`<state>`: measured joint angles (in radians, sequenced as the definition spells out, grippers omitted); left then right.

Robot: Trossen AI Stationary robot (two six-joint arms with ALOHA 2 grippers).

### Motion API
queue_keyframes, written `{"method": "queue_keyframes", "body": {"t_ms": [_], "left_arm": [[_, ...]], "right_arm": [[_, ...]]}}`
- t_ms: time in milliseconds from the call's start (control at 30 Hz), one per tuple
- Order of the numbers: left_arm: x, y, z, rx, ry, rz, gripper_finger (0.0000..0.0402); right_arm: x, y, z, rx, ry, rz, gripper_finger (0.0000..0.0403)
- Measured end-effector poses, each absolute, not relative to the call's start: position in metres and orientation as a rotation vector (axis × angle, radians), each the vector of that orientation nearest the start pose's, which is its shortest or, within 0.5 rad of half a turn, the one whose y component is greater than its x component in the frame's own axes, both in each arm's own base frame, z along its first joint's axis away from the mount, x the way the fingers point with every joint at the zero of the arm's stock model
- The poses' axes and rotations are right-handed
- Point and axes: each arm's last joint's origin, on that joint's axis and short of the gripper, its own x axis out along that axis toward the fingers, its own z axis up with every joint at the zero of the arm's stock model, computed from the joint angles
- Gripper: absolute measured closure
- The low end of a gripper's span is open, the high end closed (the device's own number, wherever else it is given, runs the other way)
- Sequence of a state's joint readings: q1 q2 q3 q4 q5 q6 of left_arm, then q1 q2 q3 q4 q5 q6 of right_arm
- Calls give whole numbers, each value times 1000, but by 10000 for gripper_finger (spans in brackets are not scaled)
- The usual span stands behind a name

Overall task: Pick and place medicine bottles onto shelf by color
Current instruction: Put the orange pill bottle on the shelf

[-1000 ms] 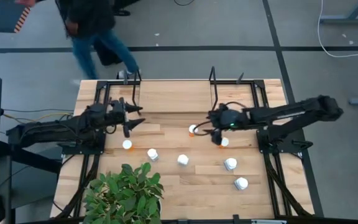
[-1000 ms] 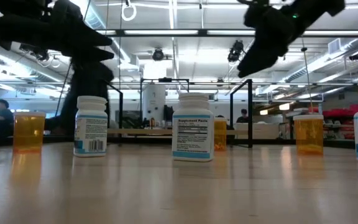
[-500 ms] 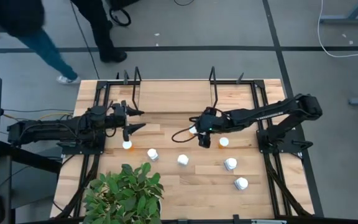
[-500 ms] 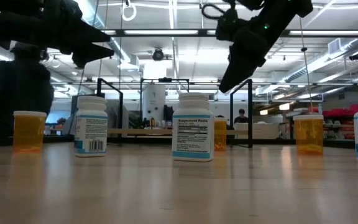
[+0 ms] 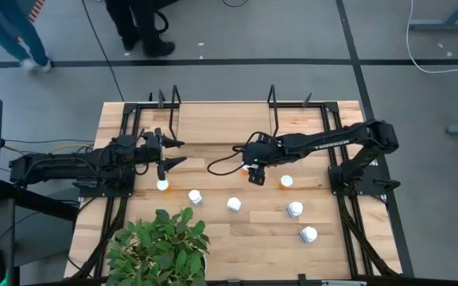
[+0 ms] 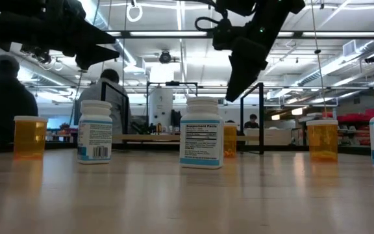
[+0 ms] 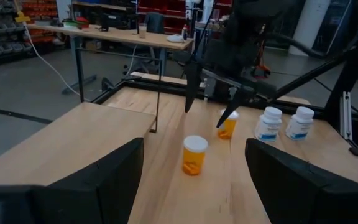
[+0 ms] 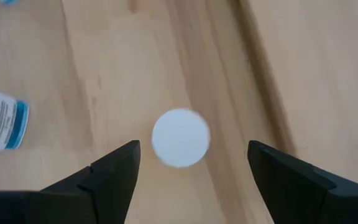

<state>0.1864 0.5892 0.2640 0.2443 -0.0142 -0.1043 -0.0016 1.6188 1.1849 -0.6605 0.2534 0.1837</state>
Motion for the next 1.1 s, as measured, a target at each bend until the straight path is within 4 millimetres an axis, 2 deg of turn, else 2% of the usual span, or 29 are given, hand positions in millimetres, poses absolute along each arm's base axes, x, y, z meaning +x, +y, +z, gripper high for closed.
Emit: {"method": "queue_keyframes", "body": {"t_ms": [333, 600, 800, 1100], "left_arm": [[145, 28, 220, -127, 79, 206, 115], [145, 28, 219, -128, 84, 205, 115], [145, 28, 218, -130, 102, 206, 115], [145, 28, 218, -130, 103, 206, 115]], "right_arm": [[324, -15, 227, 34, 1096, -347, 97], [339, -16, 197, 49, 1155, -325, 97], [345, -17, 182, 46, 1183, -325, 97], [349, -17, 179, 36, 1164, -315, 97]]}}
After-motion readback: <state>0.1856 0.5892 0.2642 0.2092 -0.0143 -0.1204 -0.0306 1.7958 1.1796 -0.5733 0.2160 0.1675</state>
